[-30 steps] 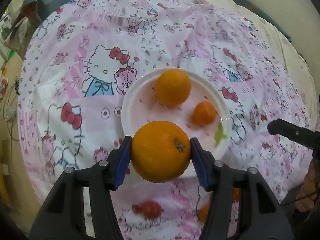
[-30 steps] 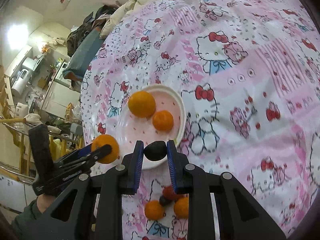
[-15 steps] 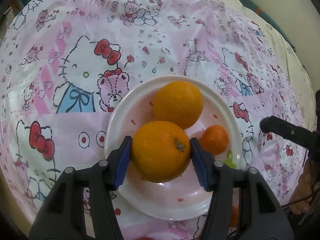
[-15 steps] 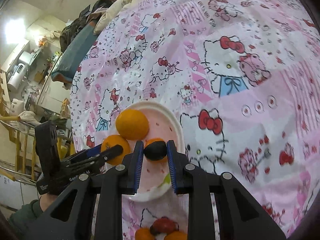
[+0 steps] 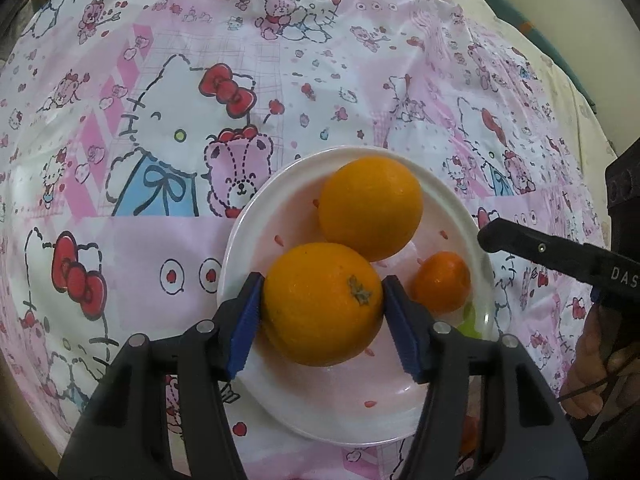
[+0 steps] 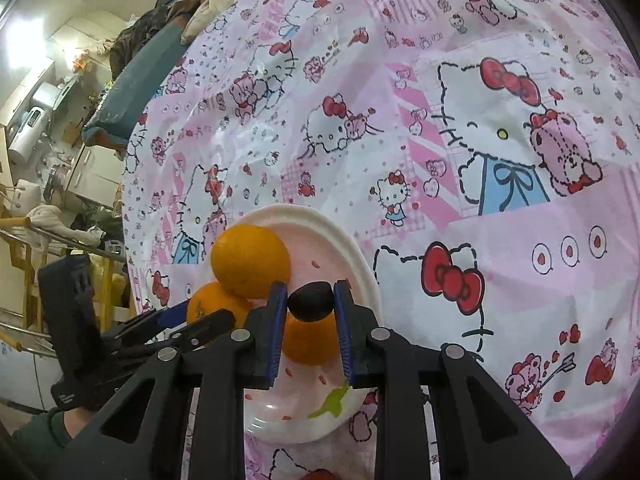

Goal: Organize fruits
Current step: 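Carry the orange onto the plate and open the left gripper while the right carries the blueberry, then lower the blueberry onto the plate and open the right gripper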

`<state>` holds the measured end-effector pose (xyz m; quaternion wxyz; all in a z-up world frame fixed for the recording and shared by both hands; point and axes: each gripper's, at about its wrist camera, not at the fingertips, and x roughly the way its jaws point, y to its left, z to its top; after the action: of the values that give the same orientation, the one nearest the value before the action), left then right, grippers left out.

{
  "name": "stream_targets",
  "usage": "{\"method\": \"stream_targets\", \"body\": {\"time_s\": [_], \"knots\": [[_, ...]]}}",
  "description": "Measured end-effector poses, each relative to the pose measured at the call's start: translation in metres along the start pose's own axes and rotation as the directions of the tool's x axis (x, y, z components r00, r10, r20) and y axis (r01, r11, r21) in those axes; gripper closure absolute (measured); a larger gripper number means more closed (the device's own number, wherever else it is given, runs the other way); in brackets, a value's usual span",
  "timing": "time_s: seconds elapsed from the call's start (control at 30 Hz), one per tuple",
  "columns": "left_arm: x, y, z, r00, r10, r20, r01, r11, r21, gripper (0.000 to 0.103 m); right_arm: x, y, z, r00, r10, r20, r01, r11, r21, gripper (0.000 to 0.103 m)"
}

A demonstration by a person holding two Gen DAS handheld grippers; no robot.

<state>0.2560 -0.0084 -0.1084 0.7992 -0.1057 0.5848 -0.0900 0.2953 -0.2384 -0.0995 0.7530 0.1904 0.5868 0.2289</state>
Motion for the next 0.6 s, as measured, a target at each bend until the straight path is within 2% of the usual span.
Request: {"method": "stream_targets", "body": {"time_s": [0.17, 0.23, 0.27, 0.3, 0.6], "knots": [[-0.004, -0.012, 0.000, 0.996, 0.081, 0.022, -0.082, 0.994, 0.069, 0.043, 0.003, 0.001, -0.001, 1.000, 0.003, -0.010, -0.003, 1.000, -0.003, 0.078], [-0.008, -0.011, 0.002, 0.994, 0.101, 0.035, -0.103, 0.992, 0.067, 0.033, 0.004, 0.003, -0.002, 1.000, -0.002, -0.010, 0.002, 1.000, -0.012, 0.078], [-0.010, -0.010, 0.003, 0.993, 0.107, 0.046, -0.109, 0.992, 0.061, 0.023, 0.004, 0.003, -0.003, 1.000, -0.002, -0.012, 0.002, 1.000, -0.011, 0.077], [-0.012, -0.009, 0.003, 0.992, 0.113, 0.056, -0.116, 0.992, 0.056, 0.018, 0.005, 0.002, -0.003, 1.000, 0.000, -0.013, 0.000, 1.000, -0.010, 0.077], [-0.021, -0.008, 0.001, 0.987, 0.137, 0.087, -0.141, 0.989, 0.046, 0.017, 0.006, 0.000, -0.003, 1.000, 0.003, -0.005, -0.002, 1.000, 0.002, 0.075]]}}
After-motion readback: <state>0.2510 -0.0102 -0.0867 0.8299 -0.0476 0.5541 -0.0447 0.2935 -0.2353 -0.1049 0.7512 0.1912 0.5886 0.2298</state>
